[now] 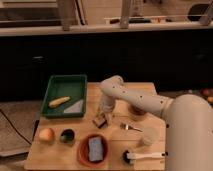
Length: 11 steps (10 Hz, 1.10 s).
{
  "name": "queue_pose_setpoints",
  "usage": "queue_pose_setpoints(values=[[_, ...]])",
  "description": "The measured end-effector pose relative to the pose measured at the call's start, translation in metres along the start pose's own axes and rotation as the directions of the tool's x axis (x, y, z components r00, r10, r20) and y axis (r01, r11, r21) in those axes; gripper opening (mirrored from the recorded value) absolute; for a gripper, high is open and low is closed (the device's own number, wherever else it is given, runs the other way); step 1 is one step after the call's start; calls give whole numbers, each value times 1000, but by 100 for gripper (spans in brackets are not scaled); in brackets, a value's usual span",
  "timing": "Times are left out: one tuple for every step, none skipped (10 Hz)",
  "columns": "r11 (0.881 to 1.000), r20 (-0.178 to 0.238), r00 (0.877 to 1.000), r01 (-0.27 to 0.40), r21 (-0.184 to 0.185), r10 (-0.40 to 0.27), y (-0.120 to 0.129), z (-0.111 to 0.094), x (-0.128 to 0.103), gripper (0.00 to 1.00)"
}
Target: Place eraser in table surface
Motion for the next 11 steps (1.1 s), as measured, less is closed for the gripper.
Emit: queue_pose_setpoints(values=[[1000,0,1000,1,2,-1,-1,-3,0,80],[1000,1,1000,1,7,-1,-1,-8,0,80],[1000,4,1000,-1,16,1,-2,-15,1,80],[1000,5,1000,-1,23,1,-3,-22,1,80],[999,6,1000,-1,32,0,-4,-31,0,80],[999,4,1000,-1,39,1,-5,-39,1,80],[999,0,1000,0,43,0,-5,-44,0,80],[999,-4,1000,0,48,0,-6,-50,0,80],[999,-12,1000,-1,53,2,-5,-57,2,80],[998,-20,1000,-2,61,4,-4,-64,3,80],[998,-27,1000,-2,68,3,-4,-70,3,80]])
